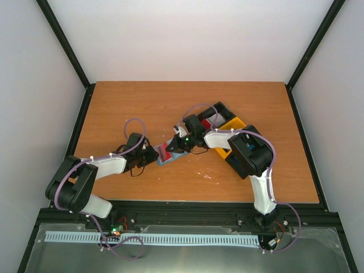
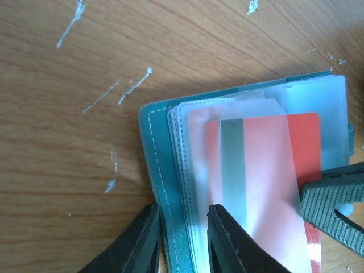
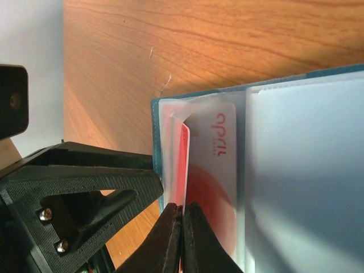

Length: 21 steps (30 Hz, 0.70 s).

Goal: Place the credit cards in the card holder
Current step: Insert the credit card into the card holder.

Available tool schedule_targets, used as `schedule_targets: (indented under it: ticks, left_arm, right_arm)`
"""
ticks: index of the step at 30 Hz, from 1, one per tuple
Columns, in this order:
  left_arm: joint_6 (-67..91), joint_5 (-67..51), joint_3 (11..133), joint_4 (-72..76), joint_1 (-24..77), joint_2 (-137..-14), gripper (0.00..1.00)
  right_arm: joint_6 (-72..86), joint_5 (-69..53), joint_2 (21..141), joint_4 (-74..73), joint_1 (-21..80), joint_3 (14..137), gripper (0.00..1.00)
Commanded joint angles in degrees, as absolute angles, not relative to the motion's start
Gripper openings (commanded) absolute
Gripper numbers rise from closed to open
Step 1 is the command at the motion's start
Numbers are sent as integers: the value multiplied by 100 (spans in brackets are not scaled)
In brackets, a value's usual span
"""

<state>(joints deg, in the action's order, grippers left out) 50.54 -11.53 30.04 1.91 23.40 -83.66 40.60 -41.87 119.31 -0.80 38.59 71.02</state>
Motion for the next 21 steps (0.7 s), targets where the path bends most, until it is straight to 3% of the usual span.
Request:
schedule_targets:
  ticks: [1,8,15,21]
  left_arm:
    - [4955,-1210,2877,-35,2338,-8237,25]
    - [4901,-1169,2808,17,2336,-8064,27]
    - [5082,-1105,2646,64,2338,-7974,27]
    - [5177,-964,2695,-60,2338,-7947,27]
  right_arm:
    - [4272,-4026,12162,163,3955,7133,3]
    - [3868,-4232,12309,-60,3969,7326,4]
    - [2692,-4048,12149,-1385,3925,7932,24]
    - [2301,-3377,12135,-2191,3920,8289,28]
